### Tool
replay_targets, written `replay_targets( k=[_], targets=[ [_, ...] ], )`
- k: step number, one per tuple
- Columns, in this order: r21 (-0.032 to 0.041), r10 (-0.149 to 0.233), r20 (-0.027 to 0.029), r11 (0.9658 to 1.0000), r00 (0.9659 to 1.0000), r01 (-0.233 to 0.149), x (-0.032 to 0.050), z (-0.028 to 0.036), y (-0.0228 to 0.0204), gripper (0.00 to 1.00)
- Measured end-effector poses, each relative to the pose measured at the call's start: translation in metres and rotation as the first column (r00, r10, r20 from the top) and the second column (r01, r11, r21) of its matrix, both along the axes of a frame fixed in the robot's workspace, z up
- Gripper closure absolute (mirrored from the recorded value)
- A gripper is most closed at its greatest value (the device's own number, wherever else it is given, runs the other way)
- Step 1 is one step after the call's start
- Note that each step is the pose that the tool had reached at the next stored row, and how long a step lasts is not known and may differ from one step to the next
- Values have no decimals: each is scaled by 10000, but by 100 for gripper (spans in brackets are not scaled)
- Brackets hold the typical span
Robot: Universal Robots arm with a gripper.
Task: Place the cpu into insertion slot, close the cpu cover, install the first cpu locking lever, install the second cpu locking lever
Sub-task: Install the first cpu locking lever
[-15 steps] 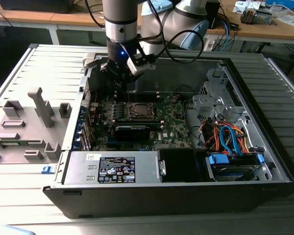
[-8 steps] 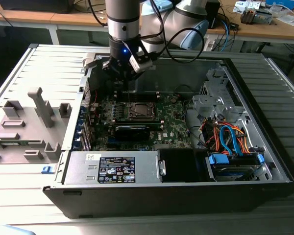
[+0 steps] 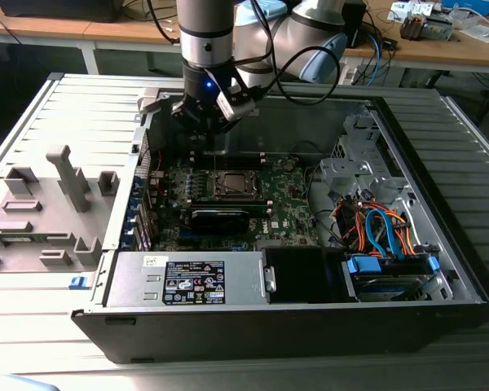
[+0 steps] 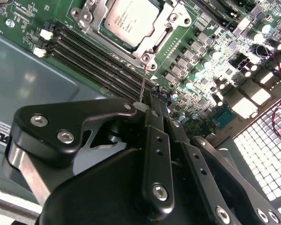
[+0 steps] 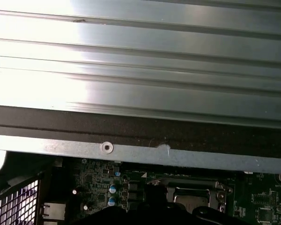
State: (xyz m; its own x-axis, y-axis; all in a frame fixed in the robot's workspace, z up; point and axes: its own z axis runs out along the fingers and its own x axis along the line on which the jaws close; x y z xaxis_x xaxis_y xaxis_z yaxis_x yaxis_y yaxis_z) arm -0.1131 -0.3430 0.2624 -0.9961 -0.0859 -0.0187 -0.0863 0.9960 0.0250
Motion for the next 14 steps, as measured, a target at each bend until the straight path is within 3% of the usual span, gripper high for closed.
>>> replay_targets(
  k=[4, 6, 9, 14],
  targets=[
    [98, 2, 0, 10000, 10000, -2, 0, 0, -1, 89],
    [213, 1, 0, 9998, 10000, -1, 0, 0, -1, 89],
    [323, 1, -1, 9995, 10000, -1, 0, 0, -1, 89],
    [599, 1, 0, 9982, 10000, -1, 0, 0, -1, 89]
  ],
)
